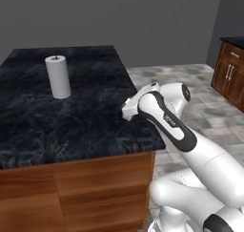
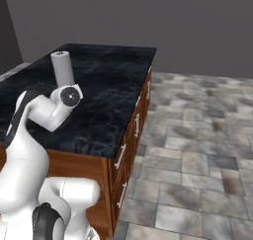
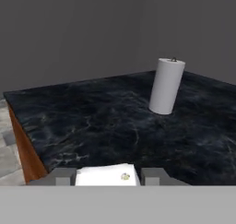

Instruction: Pick the boxed drink from the counter and place it in the open cabinet.

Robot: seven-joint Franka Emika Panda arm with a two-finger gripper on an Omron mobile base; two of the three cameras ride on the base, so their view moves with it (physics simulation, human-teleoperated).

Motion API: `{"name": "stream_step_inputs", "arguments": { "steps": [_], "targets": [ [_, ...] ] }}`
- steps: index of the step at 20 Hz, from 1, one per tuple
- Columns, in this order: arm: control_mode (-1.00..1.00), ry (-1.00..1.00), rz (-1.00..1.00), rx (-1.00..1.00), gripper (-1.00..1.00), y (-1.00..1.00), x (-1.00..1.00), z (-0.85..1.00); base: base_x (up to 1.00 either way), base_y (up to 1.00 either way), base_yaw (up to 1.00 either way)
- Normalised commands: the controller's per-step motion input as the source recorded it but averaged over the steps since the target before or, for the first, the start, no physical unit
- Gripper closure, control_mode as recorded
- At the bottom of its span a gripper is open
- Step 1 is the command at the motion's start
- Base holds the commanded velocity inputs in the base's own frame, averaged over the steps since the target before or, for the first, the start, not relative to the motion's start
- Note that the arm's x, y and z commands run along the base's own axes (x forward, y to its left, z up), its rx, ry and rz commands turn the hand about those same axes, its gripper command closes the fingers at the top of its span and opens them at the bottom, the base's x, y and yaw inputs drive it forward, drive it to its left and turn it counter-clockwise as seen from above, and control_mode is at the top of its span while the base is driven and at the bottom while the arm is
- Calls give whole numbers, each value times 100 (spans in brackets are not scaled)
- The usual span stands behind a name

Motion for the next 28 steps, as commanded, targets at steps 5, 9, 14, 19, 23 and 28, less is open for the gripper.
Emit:
{"name": "stream_step_inputs", "arguments": {
  "steps": [5,9,14,19,23,28],
  "targets": [
    [100,0,0,0,100,0,0,0,-73,-28,29],
    [100,0,0,0,100,0,0,0,-78,-42,41],
    [100,0,0,0,100,0,0,0,-67,-39,42],
    [100,0,0,0,100,0,0,0,-59,-39,47],
    [100,0,0,0,100,0,0,0,-11,-67,27],
    [100,0,0,0,100,0,0,0,-1,-99,20]
  ]
}}
